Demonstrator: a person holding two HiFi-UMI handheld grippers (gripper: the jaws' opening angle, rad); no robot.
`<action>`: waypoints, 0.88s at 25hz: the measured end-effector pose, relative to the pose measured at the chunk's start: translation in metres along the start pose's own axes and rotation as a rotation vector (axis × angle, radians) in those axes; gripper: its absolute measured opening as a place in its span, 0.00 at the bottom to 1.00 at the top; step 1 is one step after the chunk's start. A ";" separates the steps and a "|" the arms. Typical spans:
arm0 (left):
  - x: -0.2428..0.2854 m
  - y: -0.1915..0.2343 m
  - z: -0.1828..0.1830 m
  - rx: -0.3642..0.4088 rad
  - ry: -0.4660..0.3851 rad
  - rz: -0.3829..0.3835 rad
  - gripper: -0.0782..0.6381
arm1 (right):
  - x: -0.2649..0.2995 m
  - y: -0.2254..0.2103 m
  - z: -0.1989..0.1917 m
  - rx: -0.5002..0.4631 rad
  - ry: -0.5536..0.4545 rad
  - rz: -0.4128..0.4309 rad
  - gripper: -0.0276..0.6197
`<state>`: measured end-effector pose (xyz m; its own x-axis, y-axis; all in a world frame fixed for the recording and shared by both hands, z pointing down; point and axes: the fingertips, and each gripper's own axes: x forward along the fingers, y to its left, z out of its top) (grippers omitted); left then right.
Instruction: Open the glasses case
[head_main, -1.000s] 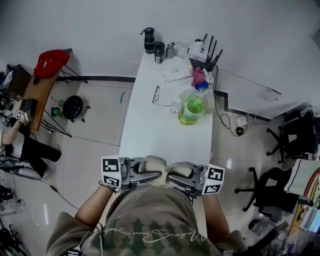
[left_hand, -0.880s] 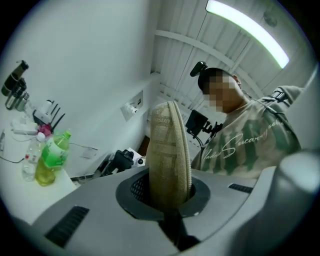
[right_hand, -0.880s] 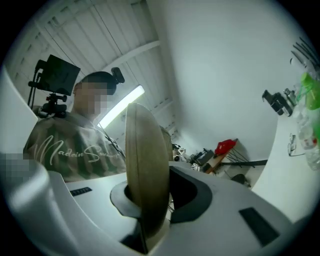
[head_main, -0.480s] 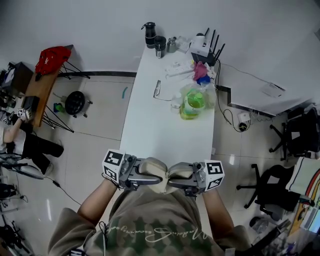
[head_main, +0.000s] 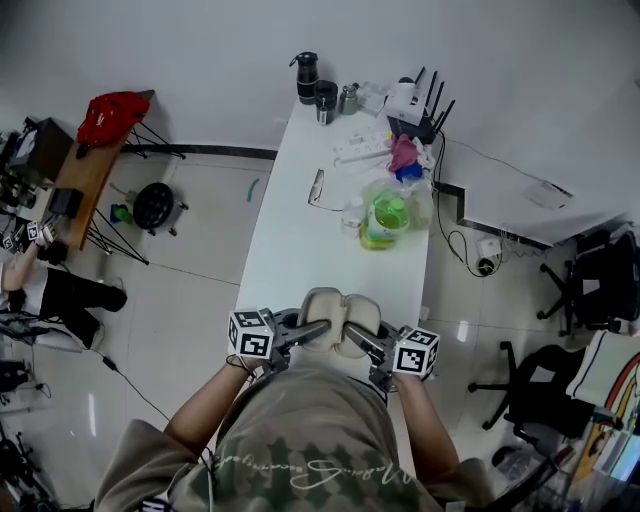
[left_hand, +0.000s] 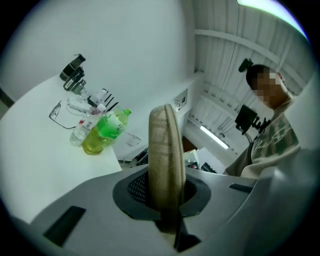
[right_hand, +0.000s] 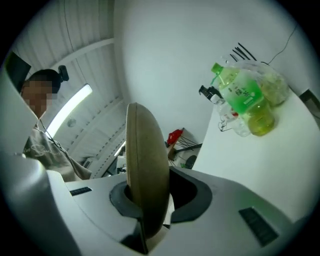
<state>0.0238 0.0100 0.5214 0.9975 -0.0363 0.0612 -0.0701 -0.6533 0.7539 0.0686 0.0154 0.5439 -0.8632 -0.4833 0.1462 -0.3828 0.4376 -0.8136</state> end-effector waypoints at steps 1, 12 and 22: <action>0.000 0.005 -0.004 0.024 0.029 0.023 0.15 | -0.003 -0.008 -0.001 -0.005 0.009 -0.040 0.16; -0.025 0.024 -0.054 0.096 0.228 0.206 0.26 | 0.017 -0.045 -0.038 -0.020 0.094 -0.131 0.17; -0.087 0.036 -0.016 0.137 0.016 0.508 0.30 | 0.023 -0.089 -0.035 0.174 0.015 -0.151 0.17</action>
<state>-0.0660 0.0022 0.5535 0.8378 -0.3632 0.4075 -0.5413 -0.6493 0.5342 0.0712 -0.0083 0.6390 -0.8059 -0.5214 0.2806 -0.4462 0.2233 -0.8666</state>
